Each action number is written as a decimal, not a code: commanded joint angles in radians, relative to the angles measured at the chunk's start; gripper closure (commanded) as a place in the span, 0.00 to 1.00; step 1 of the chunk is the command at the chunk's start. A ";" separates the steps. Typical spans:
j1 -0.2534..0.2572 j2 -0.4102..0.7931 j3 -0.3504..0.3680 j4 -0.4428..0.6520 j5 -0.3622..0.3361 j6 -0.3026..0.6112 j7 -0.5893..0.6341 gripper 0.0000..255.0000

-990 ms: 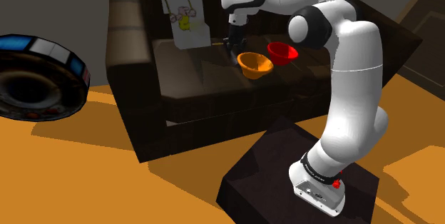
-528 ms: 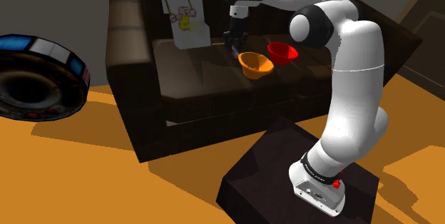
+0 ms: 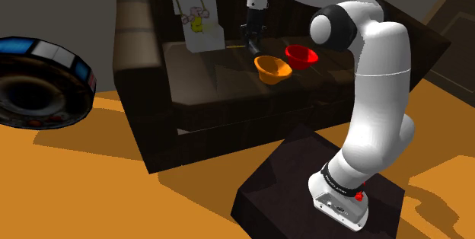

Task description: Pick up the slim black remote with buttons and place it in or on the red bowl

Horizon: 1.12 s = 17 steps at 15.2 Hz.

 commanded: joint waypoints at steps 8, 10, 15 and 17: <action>-0.015 0.027 0.002 0.165 0.004 -0.137 0.013 1.00; -0.020 0.039 0.002 0.213 0.006 -0.172 0.016 1.00; -0.035 0.079 0.006 0.340 0.013 -0.259 0.025 1.00; -0.047 0.010 -0.008 0.221 0.000 -0.213 -0.018 1.00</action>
